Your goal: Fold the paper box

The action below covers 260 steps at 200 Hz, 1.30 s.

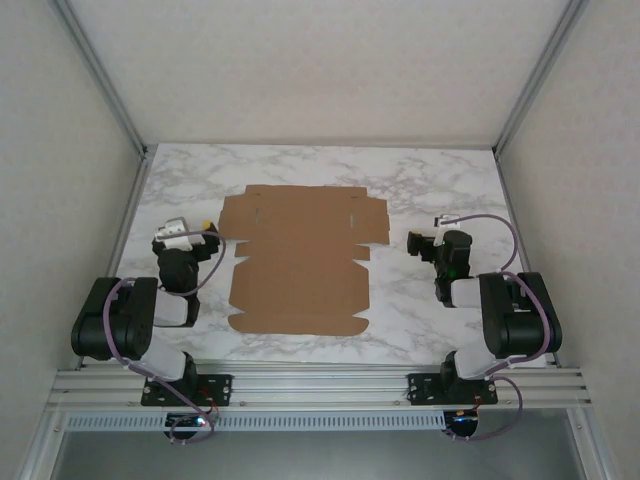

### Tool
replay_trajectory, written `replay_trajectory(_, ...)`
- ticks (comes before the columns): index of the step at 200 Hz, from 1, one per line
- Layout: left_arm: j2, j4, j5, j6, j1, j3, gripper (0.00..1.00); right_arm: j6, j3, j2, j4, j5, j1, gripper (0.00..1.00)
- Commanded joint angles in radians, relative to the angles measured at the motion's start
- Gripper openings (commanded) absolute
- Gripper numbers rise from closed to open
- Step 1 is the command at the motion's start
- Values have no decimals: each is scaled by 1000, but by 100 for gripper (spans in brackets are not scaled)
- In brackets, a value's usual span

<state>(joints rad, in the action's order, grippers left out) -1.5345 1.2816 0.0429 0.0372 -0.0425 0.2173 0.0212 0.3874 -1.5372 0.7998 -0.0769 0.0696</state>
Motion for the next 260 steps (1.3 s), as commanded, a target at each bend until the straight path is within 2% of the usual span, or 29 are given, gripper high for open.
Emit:
replay_trajectory(1,-1,17,17,7,8,4,100,-6,19,-3,3,9,-5,99)
replay_trajectory(184,-1,8,-6,12,-3,7,99,-4,19,-2,2,17,-10,99)
replay_trajectory(207,0,12,6,10,3,5,100,-2,16,-1,6,21,-11,99)
replay_trajectory(219,27,-35,65,10,19,23,100,-6,13,1,13,47,-11,99)
replay_trajectory(234,95,-136,109,-4,41,53,99,-52,36,63,-90,137,-7,99)
replay_trajectory(248,197,-242,164,-29,76,80,99,-82,124,146,-273,129,22,99)
replay_trajectory(260,308,-247,176,-80,135,89,100,-90,185,212,-379,104,73,99)
